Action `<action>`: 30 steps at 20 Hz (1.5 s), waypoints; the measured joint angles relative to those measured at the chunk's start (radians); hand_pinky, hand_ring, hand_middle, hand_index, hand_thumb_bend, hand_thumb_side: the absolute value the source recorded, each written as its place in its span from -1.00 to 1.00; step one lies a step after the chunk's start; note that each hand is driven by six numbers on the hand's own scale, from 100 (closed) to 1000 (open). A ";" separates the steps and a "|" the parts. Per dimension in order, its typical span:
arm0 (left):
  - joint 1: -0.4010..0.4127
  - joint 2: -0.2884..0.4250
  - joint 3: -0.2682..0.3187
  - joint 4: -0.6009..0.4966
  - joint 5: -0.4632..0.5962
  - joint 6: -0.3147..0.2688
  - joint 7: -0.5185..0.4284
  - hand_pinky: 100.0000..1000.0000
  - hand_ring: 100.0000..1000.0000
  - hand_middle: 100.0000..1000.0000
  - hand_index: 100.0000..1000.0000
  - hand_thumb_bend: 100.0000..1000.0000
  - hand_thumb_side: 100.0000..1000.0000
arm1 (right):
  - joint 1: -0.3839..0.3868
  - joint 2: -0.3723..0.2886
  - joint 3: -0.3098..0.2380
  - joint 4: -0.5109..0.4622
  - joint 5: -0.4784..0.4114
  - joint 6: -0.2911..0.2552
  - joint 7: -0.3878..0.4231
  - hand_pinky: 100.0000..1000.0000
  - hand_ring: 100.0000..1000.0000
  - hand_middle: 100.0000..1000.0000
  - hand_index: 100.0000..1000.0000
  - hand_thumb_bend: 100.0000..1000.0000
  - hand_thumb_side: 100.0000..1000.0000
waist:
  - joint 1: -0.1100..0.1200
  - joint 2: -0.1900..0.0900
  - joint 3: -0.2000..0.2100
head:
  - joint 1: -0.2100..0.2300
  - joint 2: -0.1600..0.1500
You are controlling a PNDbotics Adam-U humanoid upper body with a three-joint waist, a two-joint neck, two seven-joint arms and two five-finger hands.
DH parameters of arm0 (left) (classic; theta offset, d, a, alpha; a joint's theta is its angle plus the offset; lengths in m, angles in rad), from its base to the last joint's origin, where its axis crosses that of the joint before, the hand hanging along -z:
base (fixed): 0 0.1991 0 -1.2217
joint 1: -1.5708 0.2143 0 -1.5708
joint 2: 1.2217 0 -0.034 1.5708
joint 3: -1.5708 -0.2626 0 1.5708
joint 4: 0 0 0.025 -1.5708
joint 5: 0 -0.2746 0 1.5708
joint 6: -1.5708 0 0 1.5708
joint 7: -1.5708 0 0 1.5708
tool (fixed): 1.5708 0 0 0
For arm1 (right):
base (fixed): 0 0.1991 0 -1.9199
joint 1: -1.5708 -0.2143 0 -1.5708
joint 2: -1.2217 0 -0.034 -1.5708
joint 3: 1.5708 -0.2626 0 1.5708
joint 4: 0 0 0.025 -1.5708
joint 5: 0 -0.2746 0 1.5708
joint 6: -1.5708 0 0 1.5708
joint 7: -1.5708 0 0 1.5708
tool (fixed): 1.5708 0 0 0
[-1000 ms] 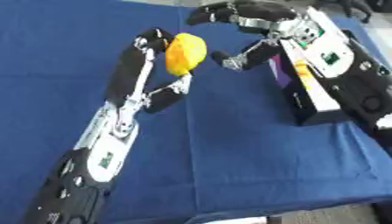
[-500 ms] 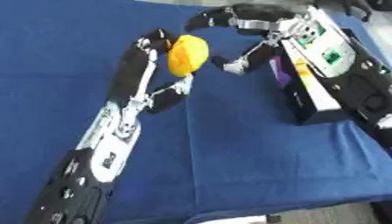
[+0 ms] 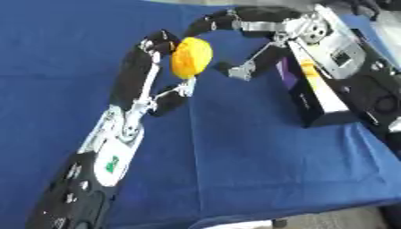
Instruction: Pick up the objects with one hand, pass them to the other hand, and then place them into the box on the other side of the table.
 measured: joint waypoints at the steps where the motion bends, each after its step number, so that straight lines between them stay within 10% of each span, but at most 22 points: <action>1: 0.000 -0.002 0.000 0.000 0.000 -0.001 0.002 0.44 0.09 0.11 0.04 -1.00 -0.78 | 0.000 0.000 0.000 0.000 0.000 0.000 0.000 0.84 1.00 0.83 1.00 -1.00 -0.56 | 0.000 0.001 0.000 | 0.000 0.000; 30: -0.001 -0.024 -0.006 0.036 -0.031 0.036 0.041 0.42 0.04 0.08 0.06 -1.00 -0.90 | -0.008 0.009 0.012 -0.037 -0.079 0.094 0.034 0.85 1.00 0.79 1.00 -1.00 -0.17 | -0.007 0.014 -0.013 | -0.003 0.000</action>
